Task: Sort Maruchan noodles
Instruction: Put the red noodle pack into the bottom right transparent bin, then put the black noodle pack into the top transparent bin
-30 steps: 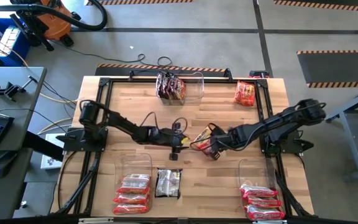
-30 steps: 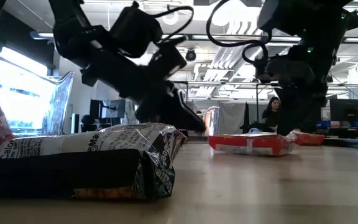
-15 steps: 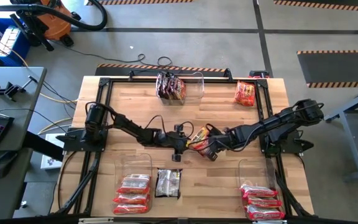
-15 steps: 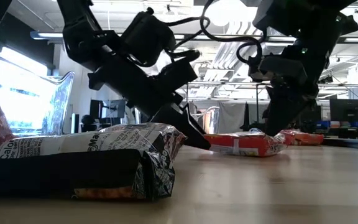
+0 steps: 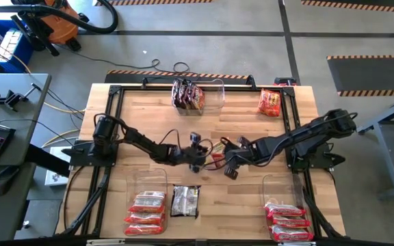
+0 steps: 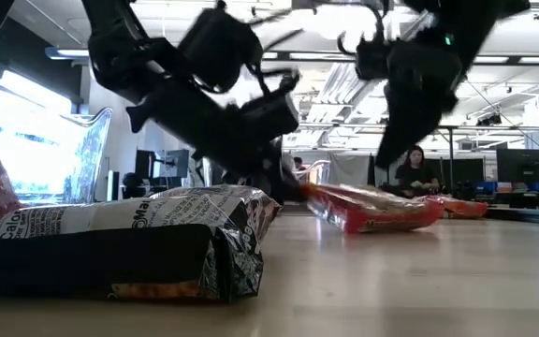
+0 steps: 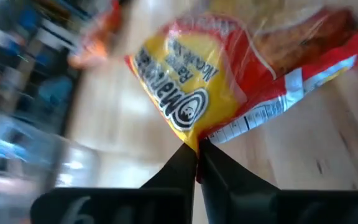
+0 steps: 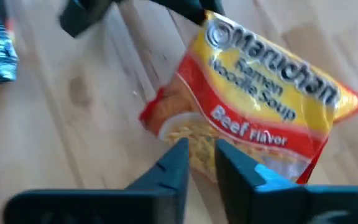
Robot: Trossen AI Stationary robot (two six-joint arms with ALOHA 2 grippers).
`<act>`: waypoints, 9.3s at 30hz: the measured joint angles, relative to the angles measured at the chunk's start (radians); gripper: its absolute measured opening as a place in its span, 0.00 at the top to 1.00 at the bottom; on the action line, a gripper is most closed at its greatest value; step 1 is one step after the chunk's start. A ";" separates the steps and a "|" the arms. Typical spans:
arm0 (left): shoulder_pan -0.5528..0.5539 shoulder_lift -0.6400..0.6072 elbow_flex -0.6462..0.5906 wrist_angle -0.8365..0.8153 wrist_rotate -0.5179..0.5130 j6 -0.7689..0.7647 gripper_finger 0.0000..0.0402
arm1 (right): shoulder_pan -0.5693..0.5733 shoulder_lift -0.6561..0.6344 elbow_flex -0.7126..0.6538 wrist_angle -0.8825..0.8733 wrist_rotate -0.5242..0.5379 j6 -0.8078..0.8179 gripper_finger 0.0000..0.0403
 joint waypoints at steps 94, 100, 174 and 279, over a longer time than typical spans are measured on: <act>0.057 -0.383 -0.348 0.193 0.254 -0.044 0.90 | 0.704 -0.023 0.485 -1.018 -0.068 0.640 0.81; 0.057 -0.383 -0.348 0.193 0.252 -0.038 0.90 | 0.762 -0.022 0.356 -0.991 -0.156 0.691 0.81; 0.070 -0.382 -0.347 0.130 0.219 -0.025 0.90 | 0.778 -0.021 0.222 -0.743 -0.418 0.716 0.68; -0.113 -0.584 -0.305 -0.189 0.430 -0.140 0.90 | 0.076 0.389 0.204 0.057 0.191 -0.318 1.00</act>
